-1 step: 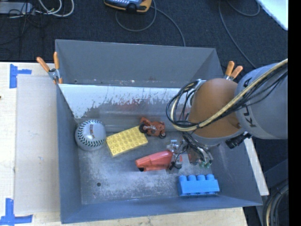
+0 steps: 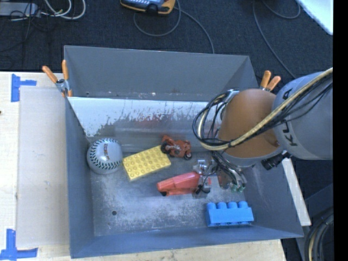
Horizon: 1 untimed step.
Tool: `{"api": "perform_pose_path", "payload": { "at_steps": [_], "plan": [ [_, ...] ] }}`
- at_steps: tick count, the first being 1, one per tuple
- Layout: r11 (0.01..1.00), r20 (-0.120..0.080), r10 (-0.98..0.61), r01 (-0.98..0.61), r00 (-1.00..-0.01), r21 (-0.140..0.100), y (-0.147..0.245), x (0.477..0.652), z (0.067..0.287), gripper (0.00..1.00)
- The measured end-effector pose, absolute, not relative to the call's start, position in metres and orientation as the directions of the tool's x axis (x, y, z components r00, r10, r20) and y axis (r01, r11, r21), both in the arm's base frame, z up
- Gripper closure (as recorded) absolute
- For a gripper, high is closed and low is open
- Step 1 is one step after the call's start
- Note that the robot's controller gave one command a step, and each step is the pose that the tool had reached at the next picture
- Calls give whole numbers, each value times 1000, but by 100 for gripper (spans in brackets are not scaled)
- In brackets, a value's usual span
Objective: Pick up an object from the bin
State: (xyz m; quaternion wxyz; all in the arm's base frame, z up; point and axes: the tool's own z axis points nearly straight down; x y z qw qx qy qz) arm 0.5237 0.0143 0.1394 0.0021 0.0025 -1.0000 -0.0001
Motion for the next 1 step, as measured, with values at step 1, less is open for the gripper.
{"api": "perform_pose_path", "payload": {
  "at_steps": [1],
  "plan": [
    [1000,13,-12,-12,-1000,0,0,522,260,100]
  ]
}}
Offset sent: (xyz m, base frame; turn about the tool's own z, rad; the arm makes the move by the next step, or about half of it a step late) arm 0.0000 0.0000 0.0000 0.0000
